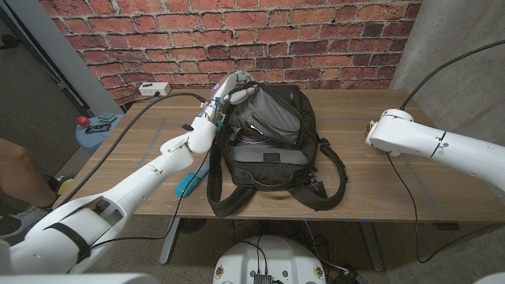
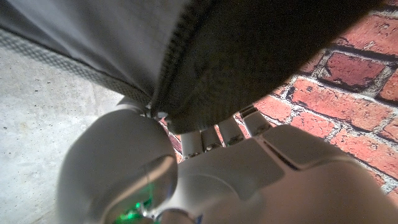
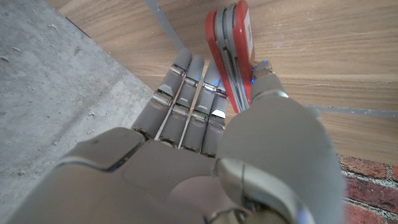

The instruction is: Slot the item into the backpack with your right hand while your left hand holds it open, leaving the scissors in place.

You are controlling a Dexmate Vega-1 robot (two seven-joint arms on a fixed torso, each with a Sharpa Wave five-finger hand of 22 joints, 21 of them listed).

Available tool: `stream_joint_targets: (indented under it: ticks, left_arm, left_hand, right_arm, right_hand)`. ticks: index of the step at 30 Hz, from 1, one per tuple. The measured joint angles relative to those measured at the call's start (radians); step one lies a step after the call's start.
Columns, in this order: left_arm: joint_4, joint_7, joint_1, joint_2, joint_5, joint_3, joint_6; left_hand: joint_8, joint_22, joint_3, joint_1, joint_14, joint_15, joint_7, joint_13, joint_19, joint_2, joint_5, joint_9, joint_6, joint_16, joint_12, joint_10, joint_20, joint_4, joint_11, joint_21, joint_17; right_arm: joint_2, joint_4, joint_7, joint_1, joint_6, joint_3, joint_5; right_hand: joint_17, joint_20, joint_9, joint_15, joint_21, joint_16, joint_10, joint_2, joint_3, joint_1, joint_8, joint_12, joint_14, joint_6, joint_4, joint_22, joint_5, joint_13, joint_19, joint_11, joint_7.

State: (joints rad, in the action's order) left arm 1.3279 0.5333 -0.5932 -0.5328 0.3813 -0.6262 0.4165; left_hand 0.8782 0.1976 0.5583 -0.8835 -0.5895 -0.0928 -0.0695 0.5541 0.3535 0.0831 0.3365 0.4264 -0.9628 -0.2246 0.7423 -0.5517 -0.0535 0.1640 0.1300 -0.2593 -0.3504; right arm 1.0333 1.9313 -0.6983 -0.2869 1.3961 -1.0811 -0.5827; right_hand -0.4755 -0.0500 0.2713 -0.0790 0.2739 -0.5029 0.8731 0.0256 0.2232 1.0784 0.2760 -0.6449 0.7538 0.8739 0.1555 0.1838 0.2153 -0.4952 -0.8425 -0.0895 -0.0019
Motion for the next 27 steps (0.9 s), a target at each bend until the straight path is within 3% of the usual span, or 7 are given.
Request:
stream_joint_targets:
  ticks: [12, 27]
  left_arm:
    - [-0.028, -0.001, 0.018, 0.003, -0.010, 0.001, 0.020]
    - [-0.050, -0.016, 0.051, 0.006, -0.015, 0.002, 0.040]
  left_hand:
    - [0.007, 0.000, 0.000, 0.000, 0.000, 0.000, 0.000, 0.000, 0.000, 0.000, -0.001, 0.000, 0.000, 0.007, 0.000, 0.000, 0.000, 0.000, 0.000, 0.000, 0.000]
    - [0.007, 0.000, 0.000, 0.000, 0.000, 0.000, 0.000, 0.000, 0.000, 0.000, 0.004, -0.005, 0.000, 0.007, 0.000, 0.000, 0.000, 0.000, 0.000, 0.000, 0.000]
  right_arm:
    - [0.046, 0.060, -0.213, 0.075, 0.000, -0.066, -0.252]
    - [0.075, 0.127, -0.355, 0.096, 0.000, -0.082, -0.398]
  right_hand:
    - [-0.007, 0.000, 0.005, -0.005, 0.000, 0.000, 0.000, 0.005, 0.000, 0.008, -0.003, 0.000, 0.008, 0.009, 0.000, 0.000, -0.001, 0.000, 0.000, 0.000, 0.002]
    - [-0.014, -0.004, 0.005, -0.005, 0.004, 0.004, 0.006, 0.006, -0.004, 0.014, -0.009, -0.008, 0.018, 0.016, -0.004, 0.000, -0.001, 0.002, -0.004, 0.004, -0.005]
